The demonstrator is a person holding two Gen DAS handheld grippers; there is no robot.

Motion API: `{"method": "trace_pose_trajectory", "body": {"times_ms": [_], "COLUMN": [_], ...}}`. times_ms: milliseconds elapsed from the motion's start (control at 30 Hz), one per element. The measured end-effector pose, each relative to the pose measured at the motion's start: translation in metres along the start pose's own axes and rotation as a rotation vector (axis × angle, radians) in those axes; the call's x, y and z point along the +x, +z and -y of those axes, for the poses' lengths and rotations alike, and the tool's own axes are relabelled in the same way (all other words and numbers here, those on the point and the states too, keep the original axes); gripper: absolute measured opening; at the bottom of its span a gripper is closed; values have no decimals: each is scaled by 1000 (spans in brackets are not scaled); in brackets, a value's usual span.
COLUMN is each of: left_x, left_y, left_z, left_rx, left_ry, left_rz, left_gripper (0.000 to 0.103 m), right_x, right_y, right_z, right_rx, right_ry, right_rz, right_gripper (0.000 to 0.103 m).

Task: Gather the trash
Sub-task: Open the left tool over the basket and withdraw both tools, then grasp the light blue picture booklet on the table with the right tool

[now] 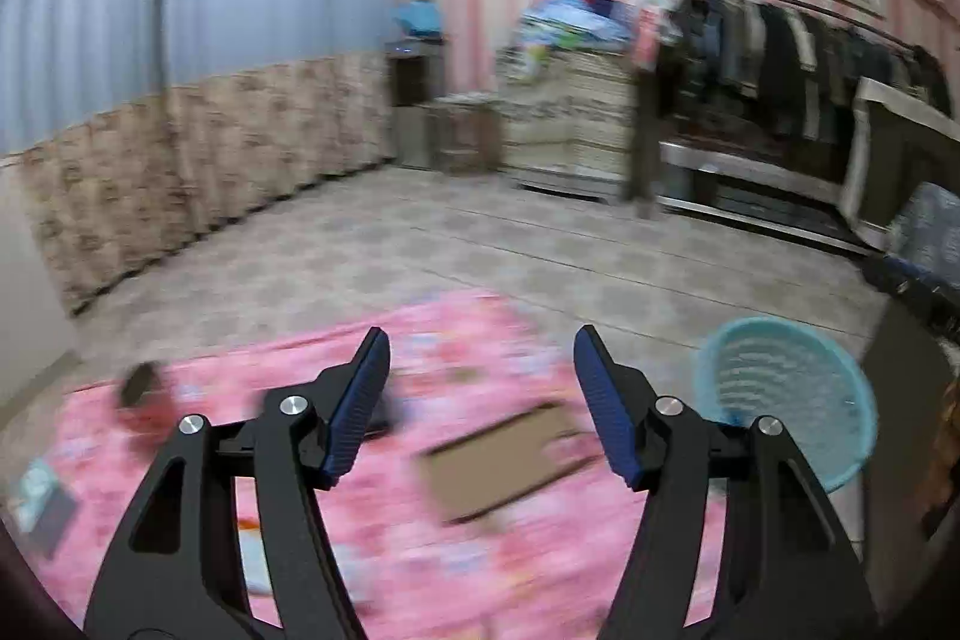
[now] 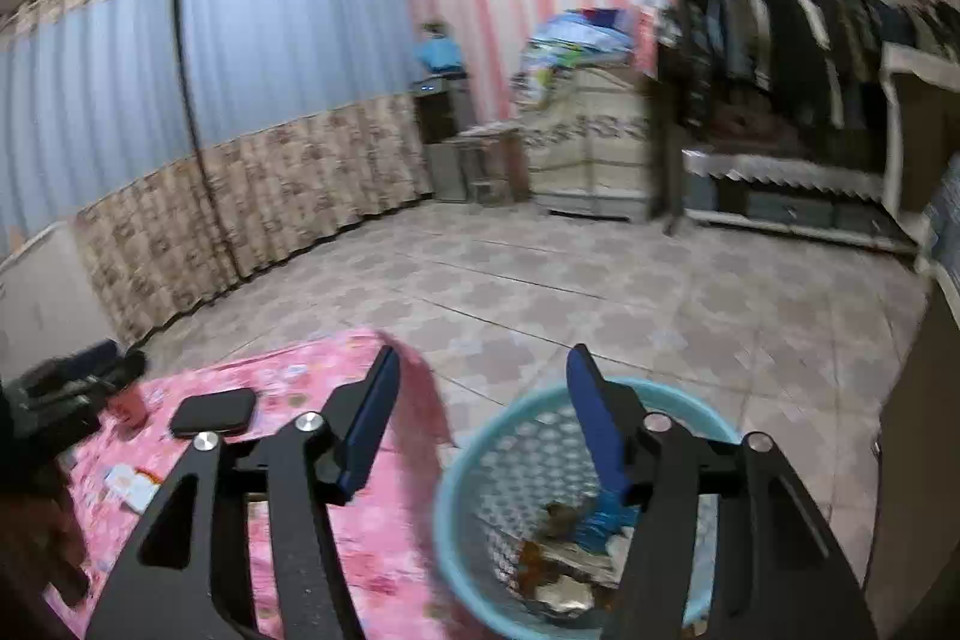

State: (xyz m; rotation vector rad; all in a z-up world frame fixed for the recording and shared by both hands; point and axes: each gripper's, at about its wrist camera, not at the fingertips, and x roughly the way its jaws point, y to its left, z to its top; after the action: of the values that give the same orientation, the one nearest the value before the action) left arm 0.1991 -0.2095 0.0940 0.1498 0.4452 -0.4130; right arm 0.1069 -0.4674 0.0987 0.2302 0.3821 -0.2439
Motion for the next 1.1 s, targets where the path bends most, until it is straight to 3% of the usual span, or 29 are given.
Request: {"method": "trace_pose_trajectory", "body": {"times_ms": [67, 167, 267, 333, 467, 567, 733, 867, 1033, 1100], "left_x": [-16, -33, -39, -35, -23, -30, -39, -27, -20, -19], "left_y": [-11, -33, -65, -82, -104, -102, -102, -113, -119, -121], "left_z": [-39, -103, -166, -185, -211, -231, -247, -242, -241, -239], "left_rx": [-8, -72, -182, -190, -146, -178, -233, -179, -219, -222], "left_ry": [83, 172, 248, 284, 349, 344, 350, 397, 341, 338], "left_rz": [4, -17, -54, -101, -190, -179, -176, -237, -262, -266], "left_gripper": [67, 69, 71, 71, 71, 72, 75, 77, 77, 77], "right_x": [5, 19, 44, 53, 65, 72, 84, 96, 114, 121], "right_y": [-1, -8, -33, -50, -79, -93, -116, -131, -150, -155], "right_z": [-28, -62, -121, -155, -210, -237, -258, -270, -288, -292], "right_rx": [-17, 42, 78, 44, -94, -150, -186, -220, -248, -231], "right_ry": [49, 120, 314, 361, 336, 343, 357, 324, 308, 315], "right_rz": [-4, -14, -115, -168, -245, -291, -371, -408, -472, -501], "right_gripper": [66, 80, 80, 80, 80, 80, 79, 75, 74, 69]}}
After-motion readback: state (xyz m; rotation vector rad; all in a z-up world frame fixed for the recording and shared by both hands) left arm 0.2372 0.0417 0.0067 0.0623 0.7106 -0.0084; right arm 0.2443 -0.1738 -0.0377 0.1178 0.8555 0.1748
